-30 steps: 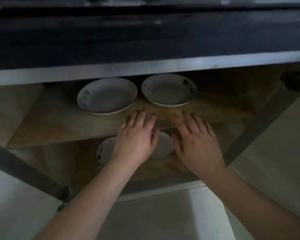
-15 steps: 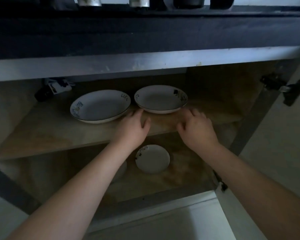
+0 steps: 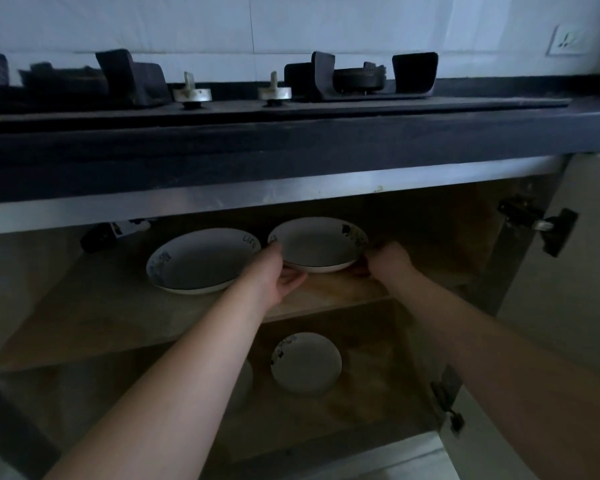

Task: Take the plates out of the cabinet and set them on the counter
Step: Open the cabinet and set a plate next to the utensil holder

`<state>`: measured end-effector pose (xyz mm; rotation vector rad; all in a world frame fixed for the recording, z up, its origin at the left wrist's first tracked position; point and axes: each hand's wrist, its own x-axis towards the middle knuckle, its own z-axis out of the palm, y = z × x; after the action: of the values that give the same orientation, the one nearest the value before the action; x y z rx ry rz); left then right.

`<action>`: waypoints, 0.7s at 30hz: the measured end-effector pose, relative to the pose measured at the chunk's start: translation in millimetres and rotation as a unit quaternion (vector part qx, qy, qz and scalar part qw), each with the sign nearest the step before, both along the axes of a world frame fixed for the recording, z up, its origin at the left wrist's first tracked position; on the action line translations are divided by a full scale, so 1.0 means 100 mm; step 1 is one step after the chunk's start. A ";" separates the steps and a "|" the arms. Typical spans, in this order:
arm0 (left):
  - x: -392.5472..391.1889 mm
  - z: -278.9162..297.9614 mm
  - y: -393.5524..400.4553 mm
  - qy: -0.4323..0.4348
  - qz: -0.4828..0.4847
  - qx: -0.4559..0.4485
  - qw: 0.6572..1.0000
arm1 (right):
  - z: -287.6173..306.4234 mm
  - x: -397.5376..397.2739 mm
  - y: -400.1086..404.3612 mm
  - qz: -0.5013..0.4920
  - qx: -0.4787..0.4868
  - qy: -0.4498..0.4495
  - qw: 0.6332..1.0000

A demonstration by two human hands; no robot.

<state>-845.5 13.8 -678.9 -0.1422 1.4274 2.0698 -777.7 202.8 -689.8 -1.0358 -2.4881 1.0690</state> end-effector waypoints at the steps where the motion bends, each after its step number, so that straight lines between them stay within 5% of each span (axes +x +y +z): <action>1: 0.01 0.00 0.00 -0.001 0.000 -0.009 1.000 | -0.02 -0.03 0.00 0.006 -0.058 0.027 0.998; 5: 0.09 0.01 0.00 0.003 -0.010 -0.024 1.000 | -0.07 -0.11 0.01 -0.006 -0.182 0.110 0.977; 21: 0.27 -0.04 -0.26 0.090 -0.107 -0.156 0.978 | 0.13 0.74 -0.23 -0.019 -0.306 0.078 0.949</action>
<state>-818.3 -11.8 -682.6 0.0725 1.7896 1.7091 -703.5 180.1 -676.8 -1.0816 -2.0346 1.8934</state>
